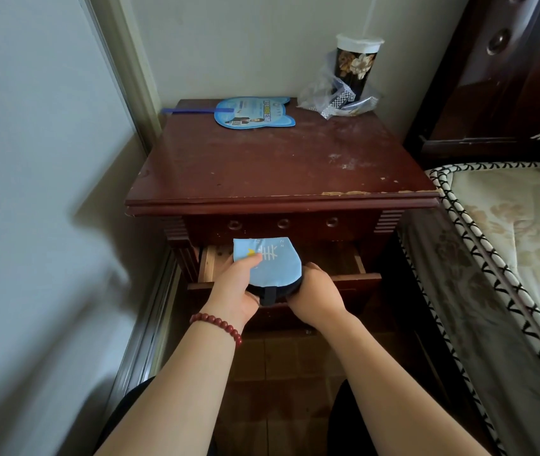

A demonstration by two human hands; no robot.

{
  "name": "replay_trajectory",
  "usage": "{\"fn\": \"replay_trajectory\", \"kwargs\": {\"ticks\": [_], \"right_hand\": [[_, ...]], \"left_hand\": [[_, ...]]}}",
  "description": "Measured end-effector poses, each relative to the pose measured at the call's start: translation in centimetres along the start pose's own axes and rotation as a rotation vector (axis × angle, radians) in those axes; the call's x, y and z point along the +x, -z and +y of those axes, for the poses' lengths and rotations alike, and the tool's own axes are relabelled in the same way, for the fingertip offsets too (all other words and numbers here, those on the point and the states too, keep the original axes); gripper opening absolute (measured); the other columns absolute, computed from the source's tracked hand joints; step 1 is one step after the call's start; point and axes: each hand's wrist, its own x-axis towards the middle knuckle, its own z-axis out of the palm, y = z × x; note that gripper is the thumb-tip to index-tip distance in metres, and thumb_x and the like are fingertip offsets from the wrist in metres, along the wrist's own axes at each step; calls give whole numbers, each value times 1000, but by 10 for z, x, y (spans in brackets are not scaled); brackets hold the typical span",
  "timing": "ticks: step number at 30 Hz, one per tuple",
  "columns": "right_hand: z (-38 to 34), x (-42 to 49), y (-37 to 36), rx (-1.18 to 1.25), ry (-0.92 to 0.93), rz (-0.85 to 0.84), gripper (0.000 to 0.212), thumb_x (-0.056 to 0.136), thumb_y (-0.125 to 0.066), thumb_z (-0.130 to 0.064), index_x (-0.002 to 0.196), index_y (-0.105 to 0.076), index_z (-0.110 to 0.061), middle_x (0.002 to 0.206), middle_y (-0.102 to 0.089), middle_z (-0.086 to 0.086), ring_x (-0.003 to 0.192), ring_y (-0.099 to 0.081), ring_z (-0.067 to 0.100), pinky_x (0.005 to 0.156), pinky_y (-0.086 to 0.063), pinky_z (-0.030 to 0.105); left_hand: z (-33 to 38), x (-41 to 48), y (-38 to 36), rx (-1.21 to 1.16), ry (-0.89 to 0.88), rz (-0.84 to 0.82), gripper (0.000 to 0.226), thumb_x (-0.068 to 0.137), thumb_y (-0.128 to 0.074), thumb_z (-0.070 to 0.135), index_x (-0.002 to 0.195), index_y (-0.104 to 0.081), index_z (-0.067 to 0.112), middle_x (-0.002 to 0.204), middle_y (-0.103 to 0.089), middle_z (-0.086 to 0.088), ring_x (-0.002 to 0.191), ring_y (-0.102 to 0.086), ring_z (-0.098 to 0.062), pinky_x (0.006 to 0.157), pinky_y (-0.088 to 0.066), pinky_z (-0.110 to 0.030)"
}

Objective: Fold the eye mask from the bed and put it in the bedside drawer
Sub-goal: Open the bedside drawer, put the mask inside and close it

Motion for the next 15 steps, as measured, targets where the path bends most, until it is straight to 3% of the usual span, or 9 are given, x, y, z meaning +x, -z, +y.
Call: {"fn": "replay_trajectory", "kwargs": {"ticks": [3, 5, 9, 11, 15], "right_hand": [[2, -1, 1, 21, -70, 80, 19, 84, -58, -18, 102, -64, -18, 103, -64, 2, 102, -57, 22, 66, -50, 30], [5, -2, 0, -55, -59, 102, 17, 84, -57, -20, 99, -64, -17, 102, -64, 1, 104, -52, 22, 64, -47, 29], [6, 0, 0, -153, -18, 120, 29, 84, -59, -25, 112, -64, -21, 126, -57, -2, 116, -44, 24, 92, -40, 37], [5, 1, 0, -123, -38, 79, 32, 85, -60, -25, 117, -62, -24, 126, -59, -2, 118, -48, 23, 104, -31, 39], [5, 2, 4, -40, -53, 35, 33, 85, -62, -23, 118, -61, -24, 118, -66, -1, 112, -56, 23, 105, -35, 39]], "left_hand": [[1, -1, 0, 5, -8, 6, 26, 80, -69, 9, 102, -61, 19, 108, -61, -8, 108, -57, -27, 102, -41, -50], [3, -1, 1, 6, -12, 4, 28, 81, -69, 9, 106, -61, 19, 113, -61, -10, 110, -56, -28, 106, -38, -53], [7, -1, 6, -16, -14, 8, 25, 82, -68, 7, 103, -61, 18, 111, -61, -10, 108, -58, -27, 100, -45, -50], [9, -1, 7, -25, -15, 9, 21, 82, -67, 6, 97, -61, 20, 107, -61, -9, 103, -59, -25, 95, -48, -47], [10, 0, 5, -40, -5, 17, 21, 83, -67, 6, 98, -60, 20, 105, -60, -9, 101, -59, -25, 85, -53, -44]]}}
